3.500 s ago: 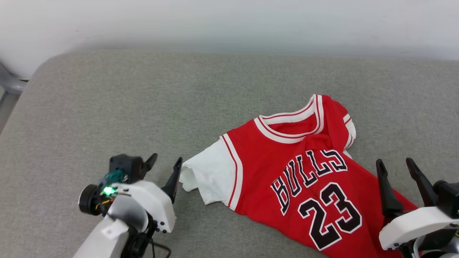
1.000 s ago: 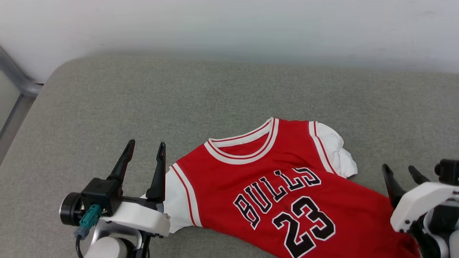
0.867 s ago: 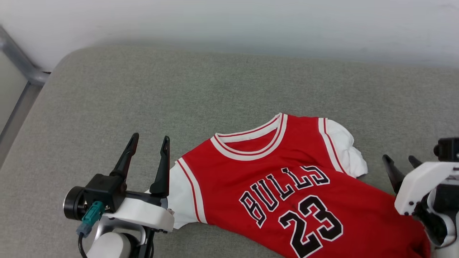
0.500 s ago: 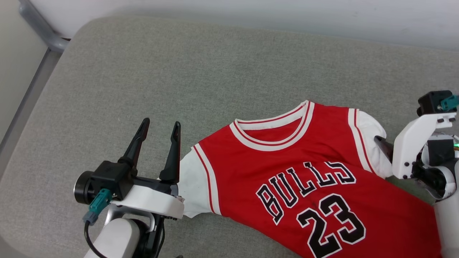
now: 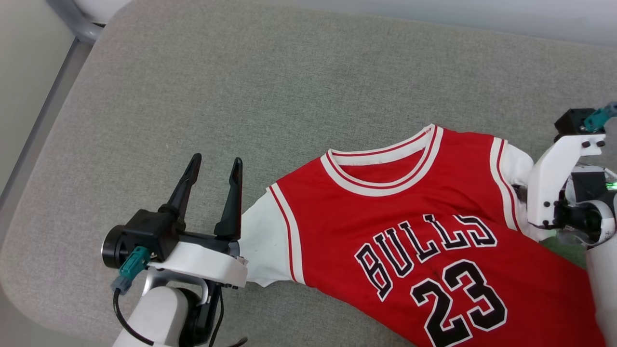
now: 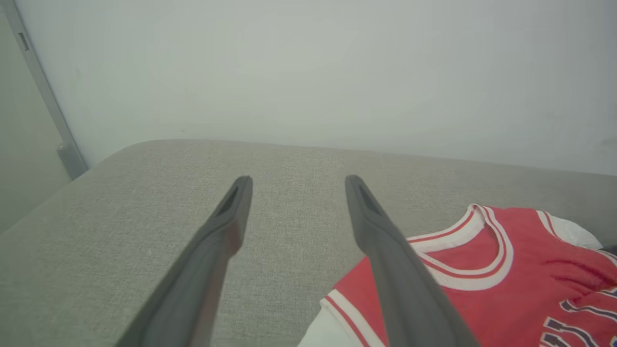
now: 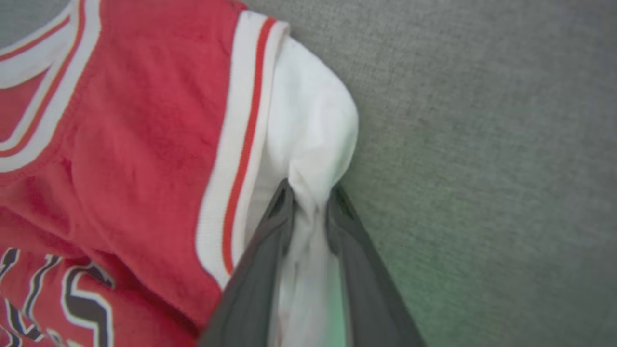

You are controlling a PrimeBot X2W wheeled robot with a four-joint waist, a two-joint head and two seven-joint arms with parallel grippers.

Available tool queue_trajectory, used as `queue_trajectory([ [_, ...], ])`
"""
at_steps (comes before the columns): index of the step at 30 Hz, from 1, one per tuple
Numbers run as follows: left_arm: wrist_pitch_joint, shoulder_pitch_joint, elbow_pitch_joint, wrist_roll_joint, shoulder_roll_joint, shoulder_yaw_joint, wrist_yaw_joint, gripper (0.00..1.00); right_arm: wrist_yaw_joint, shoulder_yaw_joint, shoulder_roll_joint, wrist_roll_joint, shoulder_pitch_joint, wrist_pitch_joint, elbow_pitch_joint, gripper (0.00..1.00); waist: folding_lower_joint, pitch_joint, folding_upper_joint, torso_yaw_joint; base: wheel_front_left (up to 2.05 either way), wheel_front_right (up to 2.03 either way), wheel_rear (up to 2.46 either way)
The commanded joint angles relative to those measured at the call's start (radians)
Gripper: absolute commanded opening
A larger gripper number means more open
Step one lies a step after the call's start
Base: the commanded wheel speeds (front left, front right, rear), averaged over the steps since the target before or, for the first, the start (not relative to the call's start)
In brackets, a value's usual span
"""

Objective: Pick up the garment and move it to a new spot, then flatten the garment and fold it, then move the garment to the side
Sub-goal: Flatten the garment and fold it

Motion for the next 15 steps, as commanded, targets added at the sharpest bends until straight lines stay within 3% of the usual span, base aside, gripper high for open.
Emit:
queue_trajectory([
  [1, -0.007, 0.010, 0.007, 0.009, -0.007, 0.009, -0.005, 1.00, 0.000, 0.021, 0.026, 0.013, 0.042, 0.009, 0.029, 0.00, 0.0000, -0.005, 0.0000, -0.006, 0.00, 0.00, 0.00],
  [10, -0.001, 0.052, 0.058, -0.020, -0.006, 0.035, -0.040, 1.00, 0.000, -0.021, -0.024, -0.003, 0.031, -0.090, -0.138, 0.00, 0.0000, -0.064, 0.0000, -0.051, 0.00, 0.00, 0.00],
  [15, 0.083, 0.075, 0.093, -0.072, 0.018, 0.048, -0.055, 1.00, 0.000, -0.096, -0.018, -0.033, 0.114, -0.092, -0.240, 0.00, 0.0000, -0.103, 0.0000, -0.086, 0.00, 0.00, 0.00],
])
